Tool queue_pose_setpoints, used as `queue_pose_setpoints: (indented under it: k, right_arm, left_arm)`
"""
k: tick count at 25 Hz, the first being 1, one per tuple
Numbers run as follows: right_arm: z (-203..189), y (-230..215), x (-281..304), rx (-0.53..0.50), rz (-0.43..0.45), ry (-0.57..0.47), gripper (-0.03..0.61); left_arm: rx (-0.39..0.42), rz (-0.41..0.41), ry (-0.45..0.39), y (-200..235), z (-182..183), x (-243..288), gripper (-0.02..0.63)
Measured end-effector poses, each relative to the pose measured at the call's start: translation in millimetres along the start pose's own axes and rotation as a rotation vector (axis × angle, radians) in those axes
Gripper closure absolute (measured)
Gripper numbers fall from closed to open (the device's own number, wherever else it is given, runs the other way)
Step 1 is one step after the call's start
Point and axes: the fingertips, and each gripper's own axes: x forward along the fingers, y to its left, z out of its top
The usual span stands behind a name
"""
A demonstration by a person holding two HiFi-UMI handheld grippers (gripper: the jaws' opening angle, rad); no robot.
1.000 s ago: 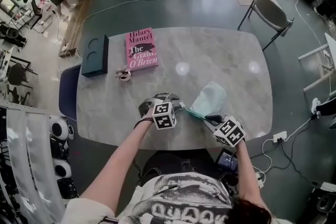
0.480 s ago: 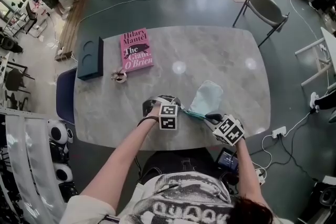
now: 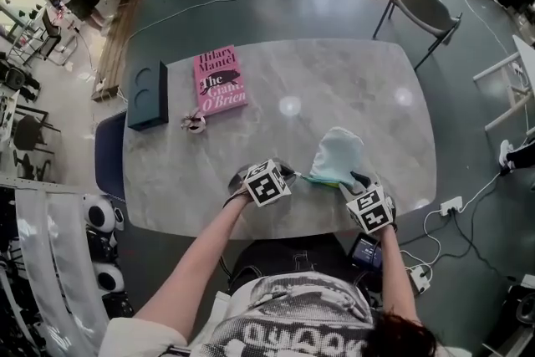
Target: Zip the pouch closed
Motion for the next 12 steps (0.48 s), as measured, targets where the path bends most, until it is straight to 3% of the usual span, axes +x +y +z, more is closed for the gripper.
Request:
queue_pose_setpoints:
  k: [5, 12]
  right_arm:
    - [6.9, 20.8, -18.1, 0.047, -0.005, -0.058, 0.417]
    - [25.7, 82.8, 1.4, 0.224, 0.162, -0.096, 0.480]
  left_arm:
    - [-0.017, -0.014, -0.013, -9.0, 6.7, 0.0, 0.601]
    - [-0.030, -0.031, -0.035, -15.5, 16.2, 1.4, 0.601]
